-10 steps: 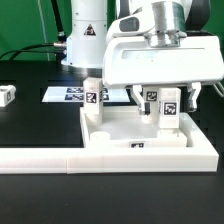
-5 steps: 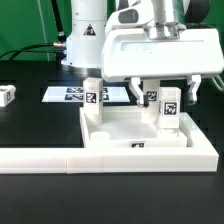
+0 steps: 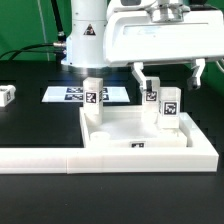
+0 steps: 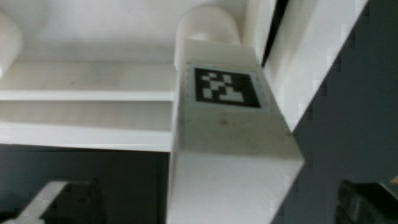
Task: Assemble square table
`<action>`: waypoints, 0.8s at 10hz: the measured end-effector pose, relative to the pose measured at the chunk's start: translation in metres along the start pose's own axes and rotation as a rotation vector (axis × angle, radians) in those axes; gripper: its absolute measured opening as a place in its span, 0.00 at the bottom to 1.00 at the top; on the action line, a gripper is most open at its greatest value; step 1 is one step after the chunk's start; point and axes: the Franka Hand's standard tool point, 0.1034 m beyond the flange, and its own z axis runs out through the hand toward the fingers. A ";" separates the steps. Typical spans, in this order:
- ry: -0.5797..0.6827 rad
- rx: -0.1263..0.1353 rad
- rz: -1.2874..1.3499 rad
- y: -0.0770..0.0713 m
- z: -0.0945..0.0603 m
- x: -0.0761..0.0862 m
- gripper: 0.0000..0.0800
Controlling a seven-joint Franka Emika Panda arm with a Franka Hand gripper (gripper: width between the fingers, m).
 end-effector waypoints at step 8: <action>-0.331 0.033 0.030 0.007 0.014 0.006 0.62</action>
Offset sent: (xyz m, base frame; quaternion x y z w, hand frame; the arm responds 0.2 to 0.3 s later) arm 0.0181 -0.0218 -0.0040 -0.0146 -0.1898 0.0019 0.9817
